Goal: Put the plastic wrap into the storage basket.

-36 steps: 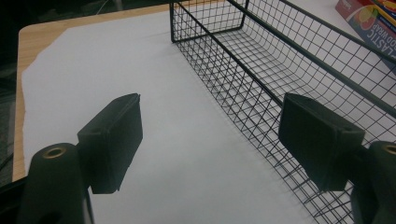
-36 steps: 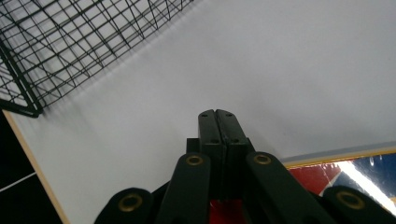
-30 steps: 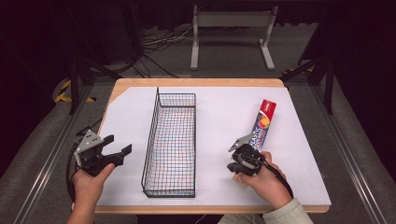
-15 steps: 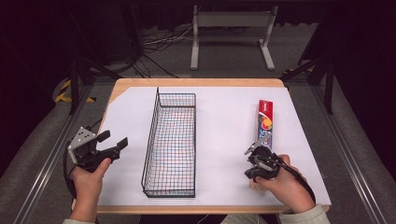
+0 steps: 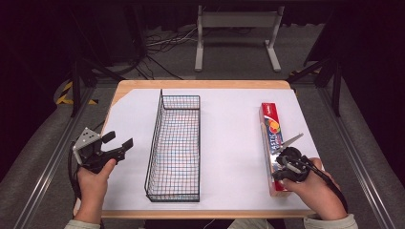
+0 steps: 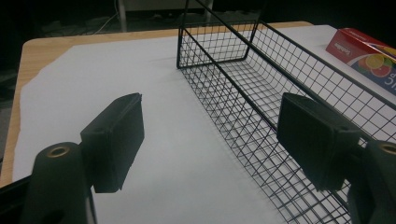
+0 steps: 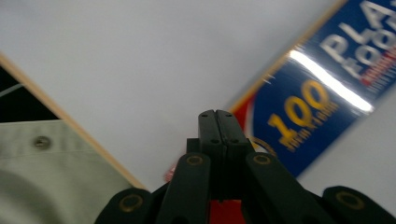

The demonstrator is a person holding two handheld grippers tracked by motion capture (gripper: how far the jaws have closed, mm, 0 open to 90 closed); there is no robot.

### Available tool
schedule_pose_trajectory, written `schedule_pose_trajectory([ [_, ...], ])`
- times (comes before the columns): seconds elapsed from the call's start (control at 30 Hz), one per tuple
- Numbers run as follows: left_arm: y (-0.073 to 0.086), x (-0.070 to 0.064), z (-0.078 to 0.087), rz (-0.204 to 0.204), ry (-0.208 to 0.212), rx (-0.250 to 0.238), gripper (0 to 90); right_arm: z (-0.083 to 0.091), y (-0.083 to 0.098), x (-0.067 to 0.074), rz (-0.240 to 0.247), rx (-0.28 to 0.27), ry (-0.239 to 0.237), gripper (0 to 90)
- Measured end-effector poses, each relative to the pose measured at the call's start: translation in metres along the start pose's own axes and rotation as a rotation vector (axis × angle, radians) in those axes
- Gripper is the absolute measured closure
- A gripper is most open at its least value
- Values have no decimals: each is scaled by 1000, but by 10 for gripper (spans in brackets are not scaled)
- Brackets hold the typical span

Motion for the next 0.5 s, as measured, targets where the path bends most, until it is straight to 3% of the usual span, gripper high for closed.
schedule_pose_trajectory([
  [0.03,0,0,0,-1,-2,0,238,1,1,-3,-3,-1,12,900],
  [0.13,-1,-1,2,-1,-6,-5,238,0,2,-7,-10,-33,-13,900],
  [0.2,-1,0,3,0,-9,-11,239,3,0,-7,-12,-80,-32,900],
  [0.27,0,1,3,3,-11,-8,238,9,-3,-7,-8,-160,-61,825],
  [0.43,1,2,4,-5,-26,-6,238,25,-7,-9,2,-364,-45,643],
  [0.5,3,2,5,-12,-30,-3,237,31,-8,-11,-18,-455,-41,550],
])
Point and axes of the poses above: each handheld gripper's, and its own axes: z roughly backward along the jaws, y roughly out of its underside, x roughly to its left, the point moved 3 cm from there along -z, roughly forward along the jaws, and after that the axes turned 5 degrees about y, right-handed, at the moved point
